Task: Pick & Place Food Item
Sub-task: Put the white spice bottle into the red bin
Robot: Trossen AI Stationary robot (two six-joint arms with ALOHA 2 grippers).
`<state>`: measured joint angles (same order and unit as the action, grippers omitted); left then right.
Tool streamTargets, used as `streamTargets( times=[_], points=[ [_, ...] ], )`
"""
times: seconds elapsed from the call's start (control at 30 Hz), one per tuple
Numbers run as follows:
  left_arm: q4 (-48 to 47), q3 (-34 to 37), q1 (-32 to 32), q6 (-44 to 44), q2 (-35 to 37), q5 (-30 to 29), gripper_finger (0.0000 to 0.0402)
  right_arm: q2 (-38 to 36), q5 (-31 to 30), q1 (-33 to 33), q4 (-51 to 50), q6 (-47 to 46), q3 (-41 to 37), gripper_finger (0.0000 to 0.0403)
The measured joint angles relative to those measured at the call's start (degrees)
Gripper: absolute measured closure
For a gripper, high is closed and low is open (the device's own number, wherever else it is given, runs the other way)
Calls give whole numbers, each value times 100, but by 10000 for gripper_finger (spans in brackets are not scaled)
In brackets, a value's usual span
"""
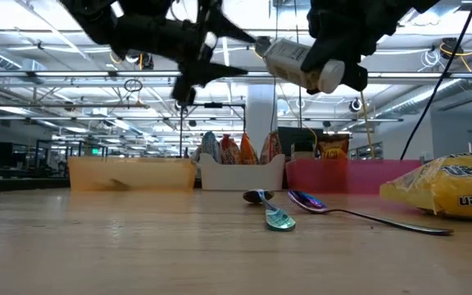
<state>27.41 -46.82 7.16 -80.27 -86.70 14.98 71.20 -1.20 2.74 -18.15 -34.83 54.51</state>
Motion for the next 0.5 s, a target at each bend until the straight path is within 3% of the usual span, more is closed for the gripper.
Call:
streamTargets(
  times=[0.33, 0.5],
  points=[
    [-388, -1215, 2, 631, -724, 4, 172, 181, -36, 17, -325, 308, 298, 214],
    [-901, -1698, 12, 442, -1117, 480, 172, 148, -2, 115, -694, 284, 298, 214]
  ],
)
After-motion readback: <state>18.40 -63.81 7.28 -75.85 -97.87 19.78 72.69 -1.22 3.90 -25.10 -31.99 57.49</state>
